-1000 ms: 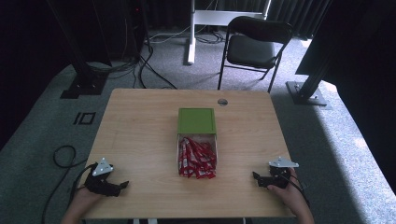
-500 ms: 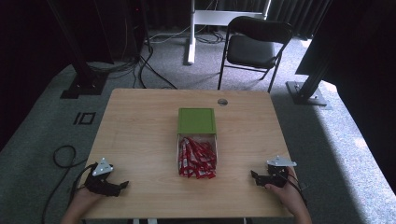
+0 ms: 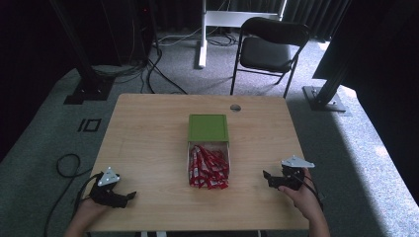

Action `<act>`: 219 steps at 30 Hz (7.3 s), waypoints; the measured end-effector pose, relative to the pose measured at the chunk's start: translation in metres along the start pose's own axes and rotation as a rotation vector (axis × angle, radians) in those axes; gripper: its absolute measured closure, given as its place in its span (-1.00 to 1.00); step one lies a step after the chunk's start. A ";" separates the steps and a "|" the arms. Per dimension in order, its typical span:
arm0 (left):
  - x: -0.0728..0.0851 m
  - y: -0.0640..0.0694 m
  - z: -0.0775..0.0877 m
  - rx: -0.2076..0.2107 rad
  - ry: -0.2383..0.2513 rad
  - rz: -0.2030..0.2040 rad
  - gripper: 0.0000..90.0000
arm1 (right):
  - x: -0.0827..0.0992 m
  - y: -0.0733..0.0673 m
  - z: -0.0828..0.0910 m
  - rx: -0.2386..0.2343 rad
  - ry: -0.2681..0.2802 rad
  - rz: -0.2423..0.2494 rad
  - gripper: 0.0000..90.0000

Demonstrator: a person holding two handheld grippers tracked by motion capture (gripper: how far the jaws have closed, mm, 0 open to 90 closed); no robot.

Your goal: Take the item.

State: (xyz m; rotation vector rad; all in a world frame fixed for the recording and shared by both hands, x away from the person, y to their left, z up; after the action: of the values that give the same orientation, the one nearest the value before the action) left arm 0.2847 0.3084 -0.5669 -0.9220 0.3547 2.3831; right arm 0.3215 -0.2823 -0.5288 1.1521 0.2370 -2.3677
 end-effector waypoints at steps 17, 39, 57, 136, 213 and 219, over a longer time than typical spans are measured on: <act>0.000 0.000 0.000 0.000 0.000 0.000 -0.97 | -0.046 -0.021 0.010 -0.040 0.087 0.020 -0.70; 0.000 0.000 0.000 0.000 0.001 0.001 -0.97 | -0.104 -0.072 0.006 -0.159 0.167 0.119 -0.67; 0.000 0.000 0.000 0.000 0.000 0.000 -0.97 | -0.127 -0.127 -0.016 -0.272 0.154 0.235 -0.61; 0.000 0.000 0.000 -0.001 0.000 -0.002 -0.97 | -0.127 -0.174 -0.031 -0.274 0.041 0.097 0.91; 0.000 0.000 0.000 0.000 0.000 0.000 -0.97 | -0.054 -0.071 -0.111 0.040 0.117 -0.521 0.90; 0.000 0.000 0.000 0.000 0.000 0.000 -0.97 | -0.052 -0.072 -0.117 0.034 0.090 -0.522 0.86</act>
State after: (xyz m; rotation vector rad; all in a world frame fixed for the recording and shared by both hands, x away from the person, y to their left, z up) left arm 0.2847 0.3085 -0.5669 -0.9220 0.3548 2.3830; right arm 0.3933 -0.1600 -0.5664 1.3424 0.5930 -2.7716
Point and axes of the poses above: each handheld gripper's, and its own axes: z roughly backward along the jaws, x roughly out of its underside, y roughly to its right, the point moved 2 cm from there along -z, roughly forward along the jaws, and after that the axes turned 5 degrees about z, right-handed, at the moved point
